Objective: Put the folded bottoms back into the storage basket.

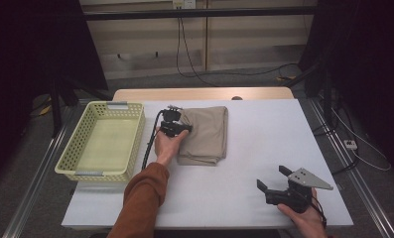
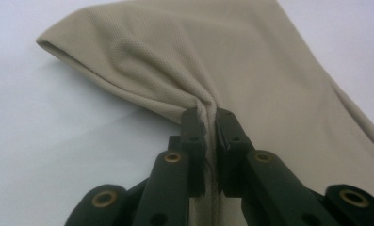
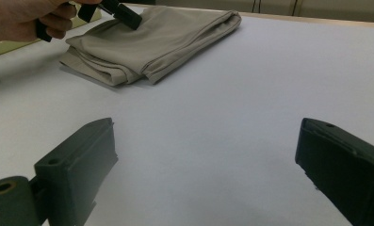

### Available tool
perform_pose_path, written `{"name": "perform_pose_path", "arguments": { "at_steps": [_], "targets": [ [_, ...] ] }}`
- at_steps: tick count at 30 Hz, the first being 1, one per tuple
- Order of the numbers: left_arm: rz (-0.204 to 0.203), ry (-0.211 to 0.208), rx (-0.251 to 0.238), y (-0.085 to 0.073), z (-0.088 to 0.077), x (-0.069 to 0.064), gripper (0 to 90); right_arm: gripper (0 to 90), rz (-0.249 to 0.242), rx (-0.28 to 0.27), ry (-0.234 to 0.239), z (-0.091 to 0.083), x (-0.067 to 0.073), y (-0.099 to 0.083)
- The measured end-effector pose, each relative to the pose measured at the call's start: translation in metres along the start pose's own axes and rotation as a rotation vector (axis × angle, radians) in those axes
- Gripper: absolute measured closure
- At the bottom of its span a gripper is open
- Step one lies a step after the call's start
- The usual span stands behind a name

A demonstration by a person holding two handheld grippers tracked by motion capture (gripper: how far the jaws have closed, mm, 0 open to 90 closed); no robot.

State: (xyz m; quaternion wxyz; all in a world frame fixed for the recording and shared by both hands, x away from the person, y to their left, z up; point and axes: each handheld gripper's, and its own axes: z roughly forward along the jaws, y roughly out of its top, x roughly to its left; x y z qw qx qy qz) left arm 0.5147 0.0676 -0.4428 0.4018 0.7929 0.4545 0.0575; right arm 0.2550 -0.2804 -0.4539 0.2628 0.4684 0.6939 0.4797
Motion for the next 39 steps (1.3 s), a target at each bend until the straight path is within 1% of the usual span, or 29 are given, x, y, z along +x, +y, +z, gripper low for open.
{"name": "perform_pose_path", "arguments": {
  "at_steps": [1,2,4,6,7,8,10,13,17,19,20,21,22,23,28,29,32,37,39],
  "targets": [
    [0.005,-0.007,-0.002,0.001,-0.002,0.000,83.6,5.2,0.000,0.000,0.000,0.000,0.000,0.000],
    [0.007,-0.001,-0.018,0.002,-0.003,-0.001,83.7,5.2,0.001,-0.002,0.001,0.000,0.000,0.000],
    [0.007,-0.006,-0.034,0.004,-0.006,-0.002,83.7,5.2,0.001,-0.002,0.000,0.000,0.000,0.000],
    [0.017,-0.007,-0.046,0.005,-0.008,-0.004,83.8,5.2,0.005,0.000,-0.002,0.000,0.000,0.000],
    [0.022,-0.015,-0.049,0.006,-0.009,-0.005,83.8,5.2,0.005,0.000,-0.003,0.000,0.000,0.000],
    [0.034,-0.023,-0.061,0.006,-0.010,-0.005,83.8,5.2,0.003,0.001,-0.004,0.000,0.000,0.000],
    [0.041,-0.030,-0.085,0.008,-0.012,-0.007,83.8,5.2,0.001,0.000,-0.004,0.000,0.000,0.000],
    [0.054,-0.033,-0.105,0.011,-0.016,-0.011,83.9,5.2,0.003,-0.003,-0.005,0.000,0.000,0.000],
    [0.071,-0.038,-0.123,0.015,-0.020,-0.016,84.0,5.1,0.003,-0.004,-0.005,0.000,0.000,0.000],
    [0.088,-0.041,-0.130,0.016,-0.023,-0.018,84.0,5.1,0.001,-0.005,-0.004,0.000,0.000,0.000],
    [0.086,-0.040,-0.139,0.017,-0.023,-0.020,84.0,5.1,0.002,-0.007,-0.003,0.000,0.000,0.000],
    [0.091,-0.042,-0.137,0.018,-0.025,-0.020,84.0,5.1,0.005,-0.007,-0.006,0.000,0.000,0.000],
    [0.083,-0.044,-0.148,0.019,-0.025,-0.022,84.0,5.1,0.005,-0.008,-0.006,-0.001,-0.001,0.001],
    [0.082,-0.046,-0.148,0.020,-0.026,-0.022,84.1,5.1,0.006,-0.008,-0.007,-0.001,-0.001,0.001],
    [0.093,-0.056,-0.162,0.024,-0.030,-0.027,84.2,5.1,0.007,-0.008,-0.005,-0.001,-0.001,0.001],
    [0.102,-0.048,-0.161,0.025,-0.031,-0.028,84.2,5.1,0.007,-0.008,-0.005,-0.001,-0.001,0.001],
    [0.109,-0.050,-0.175,0.027,-0.034,-0.030,84.2,5.1,0.009,-0.008,-0.004,-0.001,-0.001,0.001],
    [0.121,-0.061,-0.201,0.028,-0.040,-0.031,84.2,5.1,0.007,-0.008,-0.003,-0.001,-0.001,0.001],
    [0.126,-0.064,-0.201,0.029,-0.043,-0.031,84.2,5.1,0.006,-0.008,-0.003,-0.001,-0.001,0.001]
  ]
}}
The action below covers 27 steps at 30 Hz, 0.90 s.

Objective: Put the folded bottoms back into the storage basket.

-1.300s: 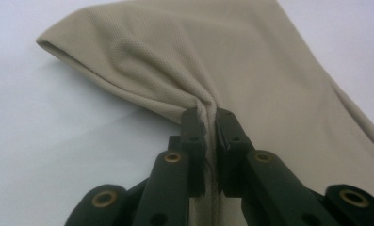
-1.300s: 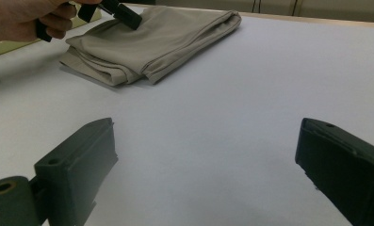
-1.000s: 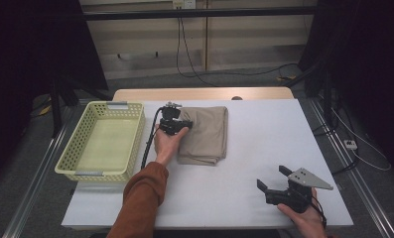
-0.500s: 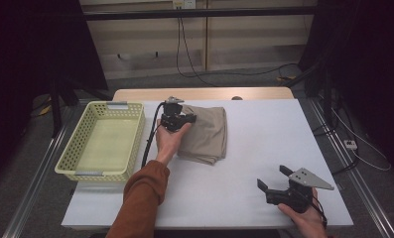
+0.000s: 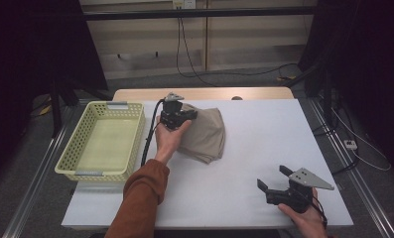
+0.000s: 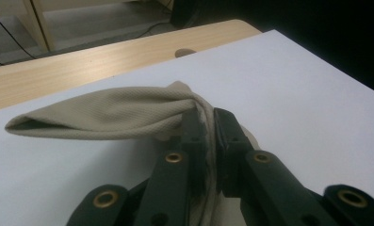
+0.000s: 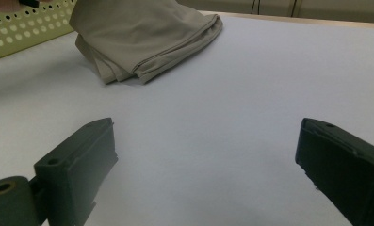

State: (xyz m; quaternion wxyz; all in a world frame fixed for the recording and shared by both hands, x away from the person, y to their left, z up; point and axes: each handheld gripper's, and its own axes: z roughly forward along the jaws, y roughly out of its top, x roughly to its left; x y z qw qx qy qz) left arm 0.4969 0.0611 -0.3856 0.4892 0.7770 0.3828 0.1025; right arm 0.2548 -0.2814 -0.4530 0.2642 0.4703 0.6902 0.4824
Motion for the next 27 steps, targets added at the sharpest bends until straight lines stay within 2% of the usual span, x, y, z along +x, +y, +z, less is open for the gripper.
{"name": "perform_pose_path", "arguments": {
  "at_steps": [7,14,20,27],
  "targets": [
    [0.010,-0.002,-0.024,0.004,-0.007,-0.002,84.2,5.1,0.001,0.000,0.000,0.000,0.000,0.000],
    [0.042,-0.010,-0.027,0.006,-0.014,-0.009,84.3,5.1,0.001,0.001,0.001,0.000,0.000,0.000],
    [0.072,-0.021,-0.052,0.012,-0.022,-0.017,84.3,5.0,0.000,0.000,0.002,0.000,0.000,0.000],
    [0.083,-0.023,-0.070,0.016,-0.031,-0.020,84.3,5.1,-0.003,0.003,0.003,0.000,0.000,0.000]
  ]
}}
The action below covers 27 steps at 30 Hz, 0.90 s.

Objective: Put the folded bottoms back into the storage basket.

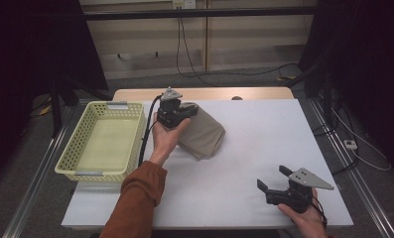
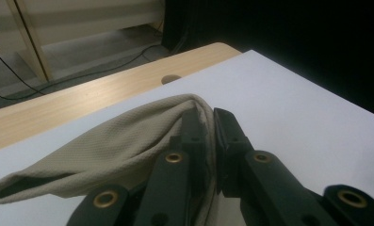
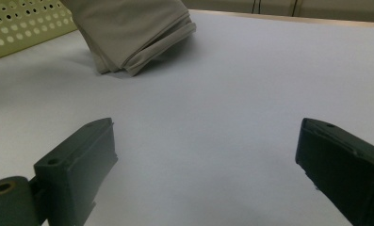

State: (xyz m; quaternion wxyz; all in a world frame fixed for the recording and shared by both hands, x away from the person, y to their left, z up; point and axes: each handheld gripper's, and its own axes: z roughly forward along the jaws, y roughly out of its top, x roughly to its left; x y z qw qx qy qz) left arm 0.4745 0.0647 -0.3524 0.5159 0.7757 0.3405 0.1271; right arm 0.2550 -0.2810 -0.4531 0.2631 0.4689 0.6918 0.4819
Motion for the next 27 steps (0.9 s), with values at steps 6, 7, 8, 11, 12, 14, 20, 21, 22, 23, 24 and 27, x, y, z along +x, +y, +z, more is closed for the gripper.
{"name": "perform_pose_path", "arguments": {
  "at_steps": [6,7,8,11,12,14,20,21,22,23,24,27],
  "targets": [
    [0.010,-0.003,-0.021,0.004,-0.007,-0.001,84.3,5.0,0.003,-0.003,-0.001,0.000,0.000,0.000],
    [0.011,-0.002,-0.027,0.005,-0.009,-0.001,84.3,5.0,0.004,-0.002,-0.001,0.000,0.000,0.000],
    [0.013,-0.002,-0.028,0.006,-0.010,-0.001,84.3,5.0,0.003,-0.003,0.001,0.000,0.000,0.000],
    [0.015,-0.002,-0.042,0.008,-0.015,-0.001,84.3,5.0,0.002,-0.002,0.002,0.000,0.000,0.000],
    [0.016,-0.002,-0.045,0.009,-0.017,0.000,84.3,5.0,0.002,-0.001,0.001,0.000,0.000,0.000],
    [0.016,0.001,-0.050,0.011,-0.020,0.000,84.3,5.0,0.002,-0.001,0.001,0.000,0.000,0.000],
    [0.032,0.004,-0.071,0.015,-0.031,-0.002,84.4,5.0,0.001,0.000,0.002,0.000,0.000,0.000],
    [0.033,0.003,-0.075,0.015,-0.033,-0.002,84.3,5.0,0.001,0.000,0.002,0.000,0.000,0.000],
    [0.033,0.000,-0.079,0.016,-0.034,-0.002,84.4,5.0,0.001,0.001,0.002,0.000,0.000,0.000],
    [0.033,0.001,-0.083,0.016,-0.036,-0.002,84.4,5.0,0.001,0.001,0.002,0.000,0.000,0.000],
    [0.038,0.000,-0.086,0.017,-0.038,-0.002,84.3,5.0,0.003,0.001,0.002,0.000,0.000,0.000],
    [0.046,-0.001,-0.093,0.018,-0.044,-0.003,84.4,5.0,0.003,0.001,0.002,0.000,0.001,0.000]
  ]
}}
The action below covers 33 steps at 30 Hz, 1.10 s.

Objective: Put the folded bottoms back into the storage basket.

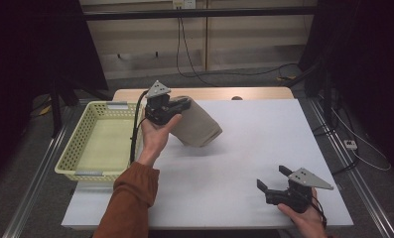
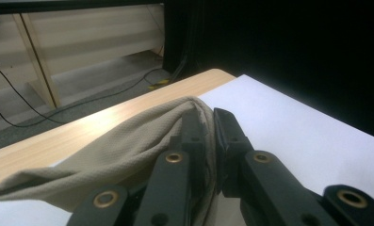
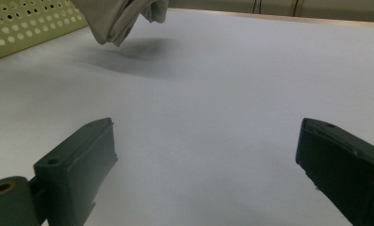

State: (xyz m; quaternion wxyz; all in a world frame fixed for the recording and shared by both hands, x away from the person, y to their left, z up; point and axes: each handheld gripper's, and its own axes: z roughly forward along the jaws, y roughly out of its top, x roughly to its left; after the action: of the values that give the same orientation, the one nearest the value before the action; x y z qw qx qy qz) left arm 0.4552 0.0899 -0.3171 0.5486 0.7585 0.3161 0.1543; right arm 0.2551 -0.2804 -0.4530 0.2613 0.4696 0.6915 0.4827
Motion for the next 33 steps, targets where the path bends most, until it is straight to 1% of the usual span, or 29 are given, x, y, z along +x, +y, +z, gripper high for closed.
{"name": "perform_pose_path", "arguments": {
  "at_steps": [9,11,12,16,22,24,30,32,33],
  "targets": [
    [0.028,-0.002,-0.025,0.004,-0.018,-0.004,84.4,5.0,-0.003,-0.001,-0.001,0.000,0.000,0.000],
    [0.028,-0.008,-0.032,0.005,-0.022,-0.005,84.4,5.0,-0.003,-0.001,-0.001,0.000,0.000,0.000],
    [0.040,-0.009,-0.031,0.005,-0.024,-0.005,84.4,5.0,-0.001,-0.003,-0.001,0.000,0.000,0.000],
    [0.055,-0.010,-0.044,0.006,-0.032,-0.005,84.4,4.9,-0.001,-0.003,-0.001,0.000,0.000,0.000],
    [0.052,0.000,-0.057,0.007,-0.043,-0.005,84.4,4.9,-0.003,0.000,-0.001,0.000,0.000,0.000],
    [0.056,0.010,-0.059,0.007,-0.046,-0.005,84.4,4.9,-0.004,-0.001,-0.001,0.000,0.000,0.000],
    [0.057,0.006,-0.069,0.006,-0.058,-0.002,84.4,4.9,-0.004,-0.001,-0.003,-0.001,0.000,0.000],
    [0.056,0.013,-0.072,0.006,-0.062,-0.001,84.3,4.9,-0.005,-0.001,-0.003,-0.001,0.000,0.000],
    [0.047,0.014,-0.074,0.005,-0.064,-0.001,84.4,4.9,-0.005,-0.001,-0.003,0.000,0.000,0.000]
  ]
}}
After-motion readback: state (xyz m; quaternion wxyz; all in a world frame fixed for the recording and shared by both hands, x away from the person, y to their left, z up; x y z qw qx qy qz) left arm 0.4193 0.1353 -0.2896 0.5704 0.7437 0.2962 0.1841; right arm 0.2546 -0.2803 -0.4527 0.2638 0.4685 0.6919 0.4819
